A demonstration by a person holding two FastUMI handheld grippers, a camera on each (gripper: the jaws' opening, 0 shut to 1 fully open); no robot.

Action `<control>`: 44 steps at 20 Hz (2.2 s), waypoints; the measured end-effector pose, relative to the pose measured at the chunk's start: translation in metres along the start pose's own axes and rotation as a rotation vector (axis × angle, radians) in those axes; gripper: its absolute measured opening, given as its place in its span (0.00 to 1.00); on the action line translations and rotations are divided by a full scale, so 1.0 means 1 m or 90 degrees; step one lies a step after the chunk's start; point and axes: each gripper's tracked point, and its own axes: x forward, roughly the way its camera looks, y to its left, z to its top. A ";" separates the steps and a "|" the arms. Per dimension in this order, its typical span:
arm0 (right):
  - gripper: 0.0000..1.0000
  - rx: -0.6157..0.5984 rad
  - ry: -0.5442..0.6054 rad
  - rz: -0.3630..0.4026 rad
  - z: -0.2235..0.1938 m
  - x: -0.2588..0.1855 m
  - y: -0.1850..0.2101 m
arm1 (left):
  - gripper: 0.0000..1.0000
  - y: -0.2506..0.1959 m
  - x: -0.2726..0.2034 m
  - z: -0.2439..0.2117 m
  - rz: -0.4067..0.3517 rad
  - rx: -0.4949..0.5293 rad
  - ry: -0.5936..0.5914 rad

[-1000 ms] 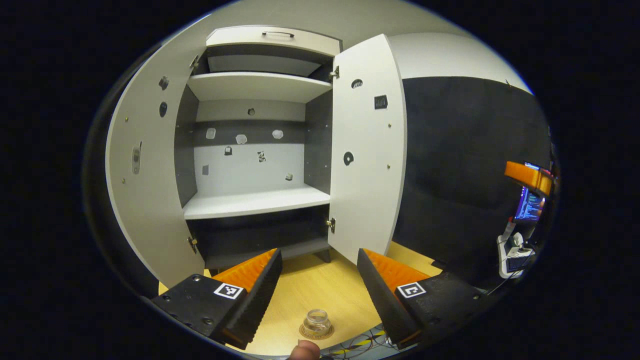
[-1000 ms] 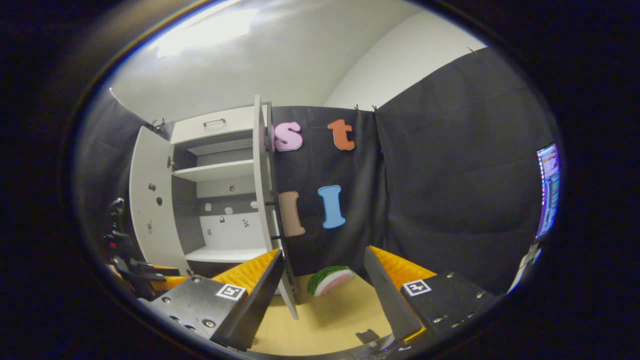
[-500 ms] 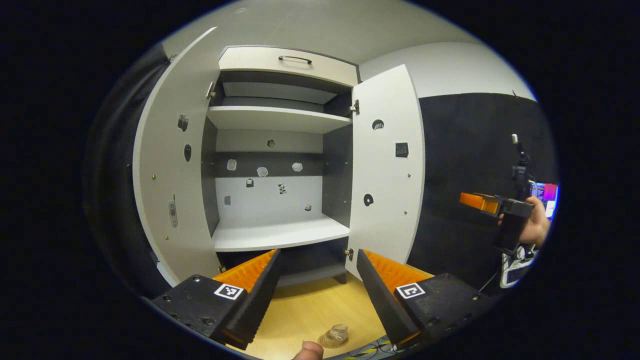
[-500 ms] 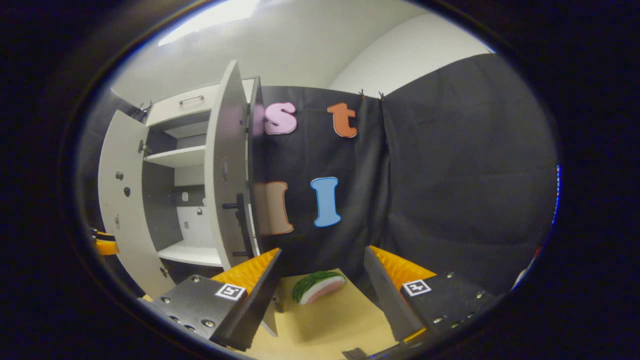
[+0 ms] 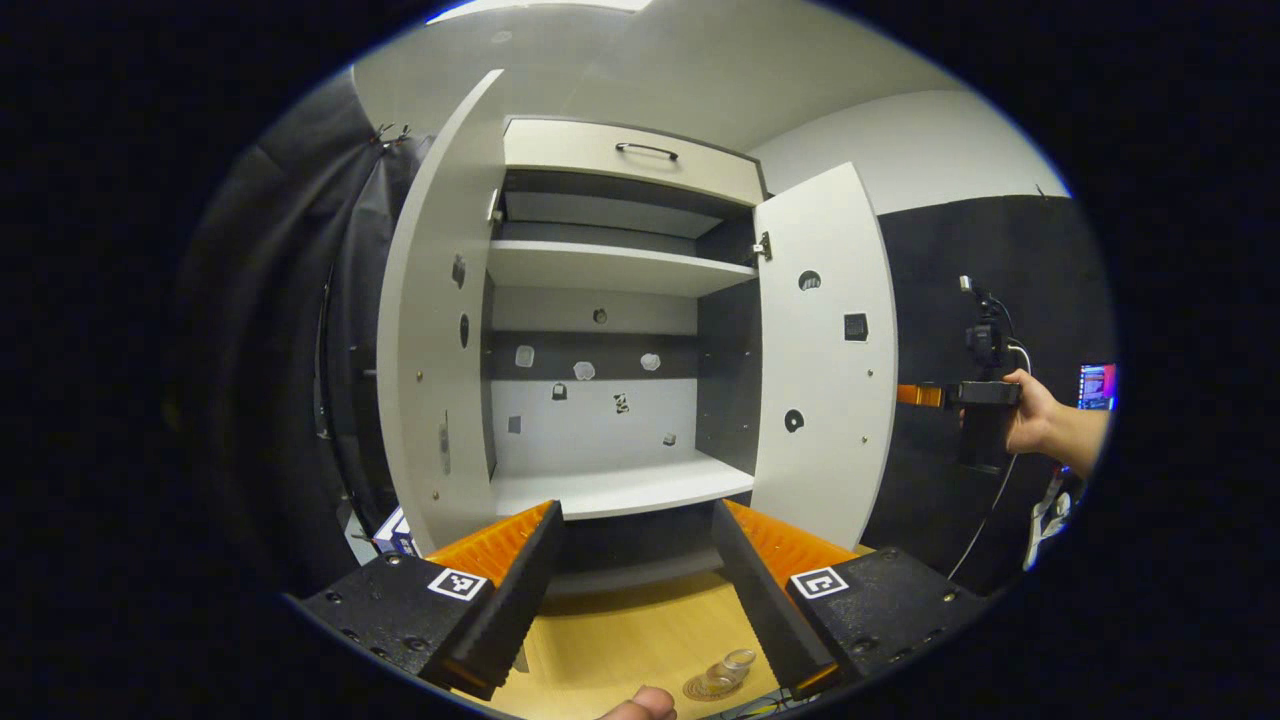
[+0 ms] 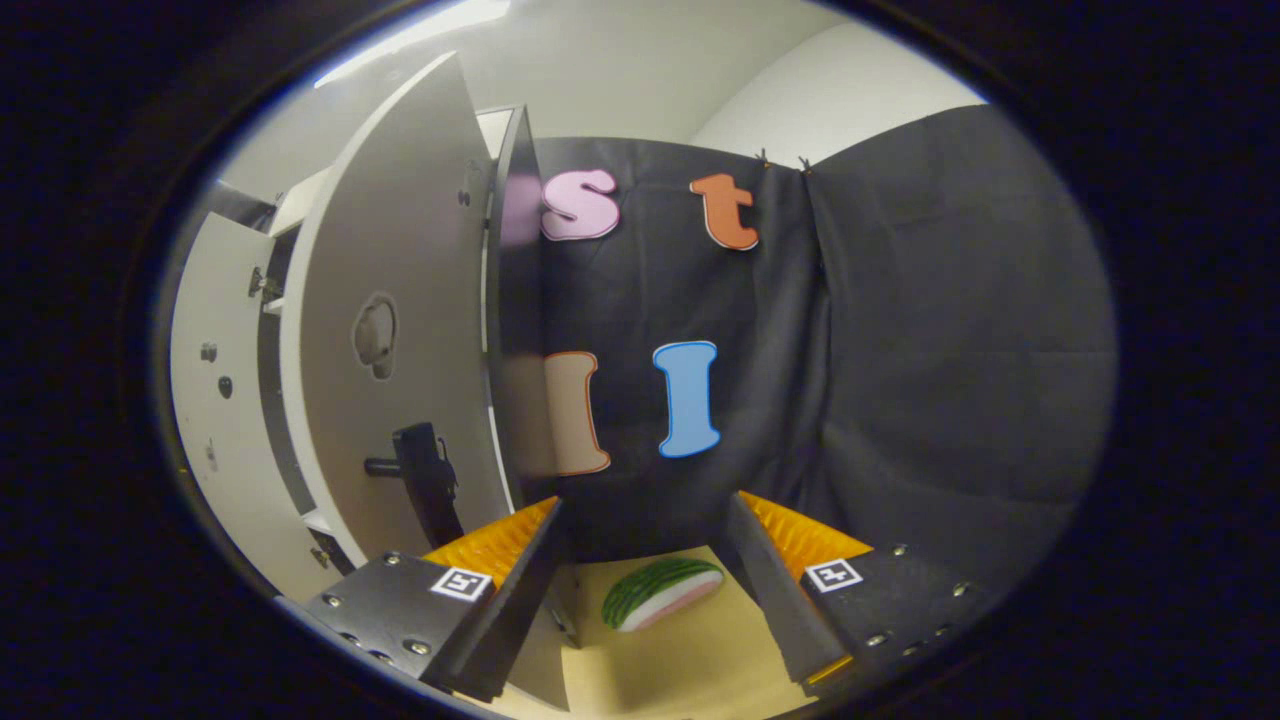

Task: Grasp the bottle in the cabinet with the left hand and place it on the coaster, then close the right door with the right hand and the left door with the left hand.

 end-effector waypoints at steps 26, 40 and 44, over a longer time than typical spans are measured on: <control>0.85 -0.006 0.002 0.096 -0.015 -0.002 0.144 | 0.95 0.131 -0.066 -0.024 0.164 -0.011 0.036; 0.95 0.031 -0.014 0.160 -0.010 -0.003 0.227 | 0.95 0.257 -0.034 -0.024 0.235 -0.016 0.022; 0.92 -0.005 -0.008 0.124 -0.013 -0.026 0.214 | 0.95 0.274 -0.024 -0.021 0.243 -0.014 0.024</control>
